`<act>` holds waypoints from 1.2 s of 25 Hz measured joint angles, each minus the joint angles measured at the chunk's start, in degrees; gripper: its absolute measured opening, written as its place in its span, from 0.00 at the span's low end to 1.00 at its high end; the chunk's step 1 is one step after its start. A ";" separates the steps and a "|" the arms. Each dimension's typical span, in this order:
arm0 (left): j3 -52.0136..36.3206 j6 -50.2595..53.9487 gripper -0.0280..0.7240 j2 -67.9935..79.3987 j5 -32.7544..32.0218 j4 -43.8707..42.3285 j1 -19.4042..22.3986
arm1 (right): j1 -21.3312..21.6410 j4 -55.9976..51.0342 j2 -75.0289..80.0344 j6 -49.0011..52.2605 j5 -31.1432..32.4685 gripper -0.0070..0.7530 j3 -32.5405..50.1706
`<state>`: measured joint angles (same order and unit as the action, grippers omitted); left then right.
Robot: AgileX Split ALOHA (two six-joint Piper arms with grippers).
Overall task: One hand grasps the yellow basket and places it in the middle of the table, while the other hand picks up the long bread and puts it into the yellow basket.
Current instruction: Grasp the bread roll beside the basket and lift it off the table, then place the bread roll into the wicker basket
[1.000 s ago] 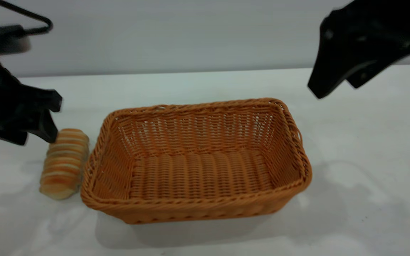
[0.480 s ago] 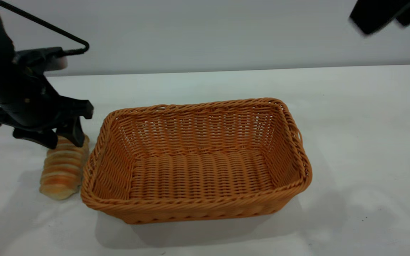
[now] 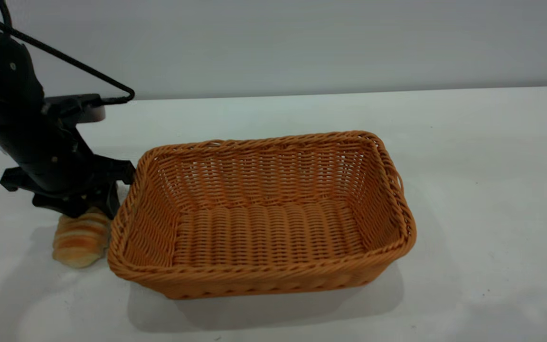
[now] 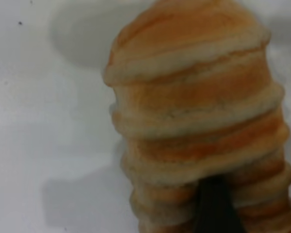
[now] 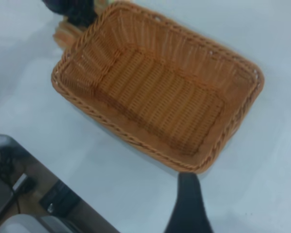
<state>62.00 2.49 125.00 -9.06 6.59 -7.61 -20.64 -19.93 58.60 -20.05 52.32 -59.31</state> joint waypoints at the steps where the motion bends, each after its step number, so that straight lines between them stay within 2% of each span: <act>1: 0.13 0.00 0.66 0.17 0.00 -0.07 0.06 | 0.00 0.42 -0.39 0.42 0.05 0.78 0.00; 4: 0.17 0.00 0.51 0.25 -0.06 -0.13 0.24 | 0.00 2.18 -0.82 2.05 0.30 0.78 0.05; 8: 0.17 -0.01 0.17 0.31 -0.38 -0.27 0.96 | 0.00 4.08 -0.96 3.58 0.95 0.78 0.05; 9: 0.17 -0.06 0.12 0.31 -0.64 -0.37 1.20 | 0.00 4.37 -0.96 3.92 1.25 0.78 0.05; 16: -0.15 -0.13 0.11 -5.67 -7.61 -3.50 1.98 | 0.00 5.47 -0.96 5.03 3.73 0.78 0.05; 22: -0.34 -0.08 0.11 -19.10 -9.90 -1.14 0.72 | 0.00 5.98 -0.96 5.67 4.95 0.78 0.05; 25: -0.34 -0.14 0.11 -22.96 -10.51 0.30 -2.40 | 0.00 6.12 -1.61 5.79 5.23 0.78 0.12; 30: -0.45 -0.14 0.11 -23.65 -10.62 0.71 -10.55 | 0.00 6.27 -6.04 5.81 5.23 0.78 0.22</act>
<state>61.55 2.35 101.34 -19.68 7.30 -18.17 -20.64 -13.67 52.55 -14.24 57.55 -59.09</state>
